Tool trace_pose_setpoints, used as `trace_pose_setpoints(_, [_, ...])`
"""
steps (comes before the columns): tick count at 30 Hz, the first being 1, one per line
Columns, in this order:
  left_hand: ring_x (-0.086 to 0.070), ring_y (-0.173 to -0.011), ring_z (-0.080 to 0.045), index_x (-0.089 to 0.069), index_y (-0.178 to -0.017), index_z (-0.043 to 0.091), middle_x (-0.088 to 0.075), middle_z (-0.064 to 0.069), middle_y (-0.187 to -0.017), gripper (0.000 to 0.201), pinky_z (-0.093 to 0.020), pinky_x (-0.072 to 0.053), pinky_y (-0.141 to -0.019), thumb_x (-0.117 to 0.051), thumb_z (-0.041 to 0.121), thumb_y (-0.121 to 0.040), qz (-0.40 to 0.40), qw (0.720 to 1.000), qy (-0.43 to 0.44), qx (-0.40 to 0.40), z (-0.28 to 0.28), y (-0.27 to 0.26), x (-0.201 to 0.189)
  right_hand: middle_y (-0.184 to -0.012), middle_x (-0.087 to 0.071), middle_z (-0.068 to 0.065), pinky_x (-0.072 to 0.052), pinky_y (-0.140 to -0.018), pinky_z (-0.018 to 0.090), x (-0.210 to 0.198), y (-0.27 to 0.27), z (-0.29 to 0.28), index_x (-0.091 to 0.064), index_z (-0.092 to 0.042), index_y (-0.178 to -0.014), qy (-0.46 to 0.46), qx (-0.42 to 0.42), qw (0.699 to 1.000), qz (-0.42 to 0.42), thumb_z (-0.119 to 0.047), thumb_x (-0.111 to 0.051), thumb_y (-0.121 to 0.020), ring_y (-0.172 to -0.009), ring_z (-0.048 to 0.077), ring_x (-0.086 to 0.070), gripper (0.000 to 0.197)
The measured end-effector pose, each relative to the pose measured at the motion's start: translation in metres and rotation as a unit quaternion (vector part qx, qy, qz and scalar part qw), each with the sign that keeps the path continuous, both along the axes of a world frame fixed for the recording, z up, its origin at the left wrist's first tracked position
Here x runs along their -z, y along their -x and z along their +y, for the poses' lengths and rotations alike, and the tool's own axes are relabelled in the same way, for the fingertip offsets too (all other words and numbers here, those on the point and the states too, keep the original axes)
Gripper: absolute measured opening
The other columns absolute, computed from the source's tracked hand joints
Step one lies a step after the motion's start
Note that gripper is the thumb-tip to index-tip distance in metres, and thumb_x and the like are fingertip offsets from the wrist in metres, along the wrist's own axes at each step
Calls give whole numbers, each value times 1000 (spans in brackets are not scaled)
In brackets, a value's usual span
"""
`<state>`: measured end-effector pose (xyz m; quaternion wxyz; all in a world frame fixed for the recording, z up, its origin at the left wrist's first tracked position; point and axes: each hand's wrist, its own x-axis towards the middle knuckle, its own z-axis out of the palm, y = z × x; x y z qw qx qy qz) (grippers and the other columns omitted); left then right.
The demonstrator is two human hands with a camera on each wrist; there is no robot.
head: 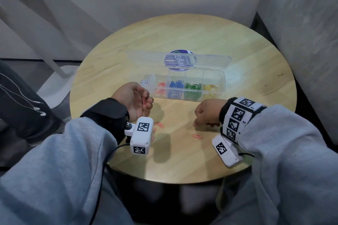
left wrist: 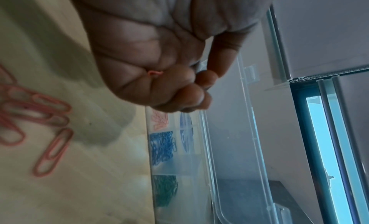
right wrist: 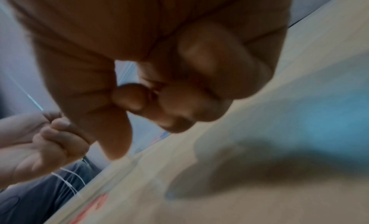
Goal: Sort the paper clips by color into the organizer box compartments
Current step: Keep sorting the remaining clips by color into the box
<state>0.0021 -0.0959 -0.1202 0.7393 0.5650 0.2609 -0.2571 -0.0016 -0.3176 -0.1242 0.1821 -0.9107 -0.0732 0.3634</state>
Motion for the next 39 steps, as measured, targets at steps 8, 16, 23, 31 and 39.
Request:
trace_pose_setpoints(8, [-54,-80,-29,-62,-97,10,-58,-16,-88,29,-32,-42,-67,-63,36,-83,-28,746,-566,350,-6,4,1,-58,-43,-6,-33,-55,23,0,2,-1,-43,-20,-60,16,-35,999,-27,-28,-65,-83,-54,9,-38,33])
trace_pose_setpoints(16, [-62,-80,-22,-69,-93,14,-69,-3,-89,42,-27,-43,-67,-77,44,-64,13,657,-628,417,-14,6,21,-48,-47,-5,-35,-53,22,3,2,-3,-45,-19,-51,7,-13,1000,4,-38,-71,-77,-45,10,-42,42])
trace_pose_setpoints(23, [-69,-89,-24,-71,-90,13,-73,-6,-94,28,-29,-50,-70,-70,33,-70,-3,633,-639,438,-23,7,30,-70,-54,-7,-49,-72,28,6,6,0,-47,-23,-64,83,-84,991,-66,-32,-65,-78,-70,13,-51,24])
trace_pose_setpoints(31, [-65,-79,-22,-73,-88,12,-72,-4,-87,31,-27,-46,-66,-74,35,-67,-20,642,-620,450,-23,7,25,-78,-59,-7,-50,-77,31,13,14,8,-58,-24,-79,123,-155,978,-62,-38,-65,-80,-77,16,-55,16])
trace_pose_setpoints(39, [-69,-88,-23,-72,-89,13,-73,-5,-92,21,-29,-53,-74,-67,26,-73,-31,630,-632,451,-31,11,31,-79,-58,-2,-50,-78,32,22,9,18,-64,-18,-83,160,-198,966,-55,-36,-64,-83,-76,19,-53,18])
